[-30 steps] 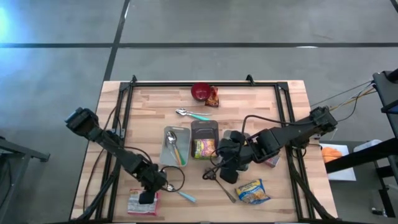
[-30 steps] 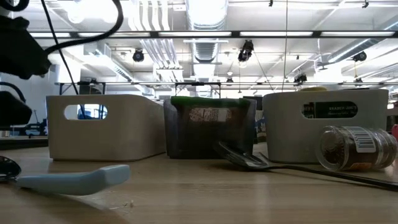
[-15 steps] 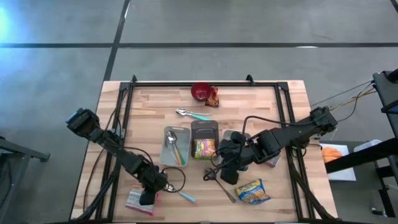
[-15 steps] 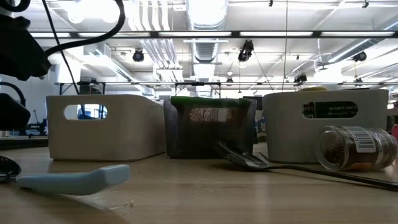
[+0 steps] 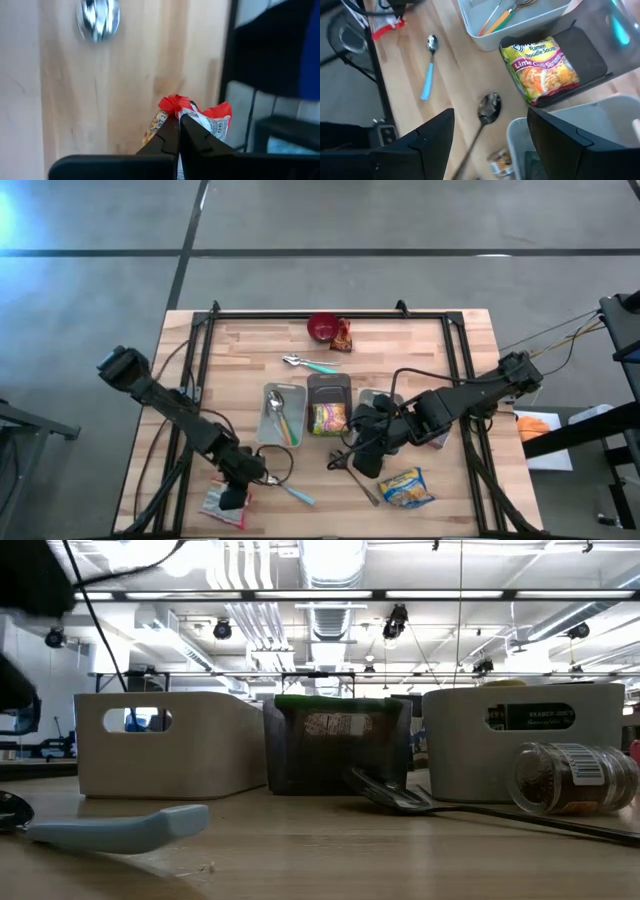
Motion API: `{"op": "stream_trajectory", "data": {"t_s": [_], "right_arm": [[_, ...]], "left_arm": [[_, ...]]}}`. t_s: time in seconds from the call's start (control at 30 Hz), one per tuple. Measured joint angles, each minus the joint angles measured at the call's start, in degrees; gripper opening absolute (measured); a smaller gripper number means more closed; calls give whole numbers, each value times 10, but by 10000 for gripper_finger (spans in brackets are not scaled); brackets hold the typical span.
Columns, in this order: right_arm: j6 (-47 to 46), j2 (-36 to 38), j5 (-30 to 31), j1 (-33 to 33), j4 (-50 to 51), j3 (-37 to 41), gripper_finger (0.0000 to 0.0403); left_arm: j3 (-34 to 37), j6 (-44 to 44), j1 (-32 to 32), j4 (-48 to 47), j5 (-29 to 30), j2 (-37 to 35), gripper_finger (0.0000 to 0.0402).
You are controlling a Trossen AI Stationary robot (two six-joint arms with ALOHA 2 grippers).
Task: Pick & Place Food Item
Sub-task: Put the red noodle pack into the black bin
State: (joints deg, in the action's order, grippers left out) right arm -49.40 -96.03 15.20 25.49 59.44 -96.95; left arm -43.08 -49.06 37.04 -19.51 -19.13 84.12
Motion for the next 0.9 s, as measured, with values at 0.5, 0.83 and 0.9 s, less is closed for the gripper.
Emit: {"op": "stream_trajectory", "data": {"t_s": [0.5,0.83,0.9], "right_arm": [[-103,-15,-2,7,-226,0,249],[-117,-26,-2,-25,-257,1,249],[-117,-26,-2,-32,-258,1,249]], "left_arm": [[-75,-99,-18,0,377,-195,0],[-164,15,-81,0,406,-152,0],[-181,35,-88,0,406,-136,0]]}}
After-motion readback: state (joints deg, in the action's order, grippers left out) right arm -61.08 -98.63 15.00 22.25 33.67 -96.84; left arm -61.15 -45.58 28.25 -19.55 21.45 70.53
